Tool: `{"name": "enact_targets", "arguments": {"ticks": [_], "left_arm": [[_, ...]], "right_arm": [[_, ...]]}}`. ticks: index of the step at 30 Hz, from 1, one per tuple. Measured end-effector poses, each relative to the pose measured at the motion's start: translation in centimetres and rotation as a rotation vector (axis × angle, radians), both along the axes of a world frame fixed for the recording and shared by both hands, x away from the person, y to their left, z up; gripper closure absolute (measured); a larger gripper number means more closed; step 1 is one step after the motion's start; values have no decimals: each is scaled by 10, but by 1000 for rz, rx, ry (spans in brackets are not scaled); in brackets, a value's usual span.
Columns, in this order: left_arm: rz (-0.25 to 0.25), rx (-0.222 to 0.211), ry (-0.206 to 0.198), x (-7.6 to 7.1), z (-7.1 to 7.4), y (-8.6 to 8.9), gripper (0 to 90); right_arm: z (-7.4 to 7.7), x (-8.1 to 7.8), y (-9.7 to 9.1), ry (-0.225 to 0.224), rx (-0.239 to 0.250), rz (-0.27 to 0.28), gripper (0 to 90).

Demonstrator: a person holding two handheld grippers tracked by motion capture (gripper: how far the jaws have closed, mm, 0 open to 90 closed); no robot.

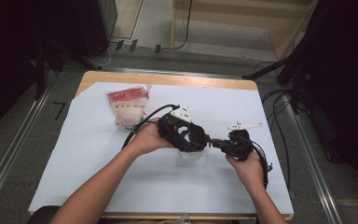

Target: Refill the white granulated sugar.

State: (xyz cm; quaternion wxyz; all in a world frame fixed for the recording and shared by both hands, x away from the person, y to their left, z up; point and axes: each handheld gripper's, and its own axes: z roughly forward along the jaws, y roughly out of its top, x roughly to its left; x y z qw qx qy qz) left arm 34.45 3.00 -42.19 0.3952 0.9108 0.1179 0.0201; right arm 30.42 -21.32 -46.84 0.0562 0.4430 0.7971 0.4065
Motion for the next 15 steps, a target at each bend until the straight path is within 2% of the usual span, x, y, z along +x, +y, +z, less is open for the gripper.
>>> {"name": "enact_targets", "arguments": {"ticks": [9,15], "left_arm": [[6,34,14,2,8,-9,185],[7,50,7,2,13,-14,185]], "right_arm": [[0,0,0,0,3,2,900],[0,0,0,-4,-1,4,900]]}}
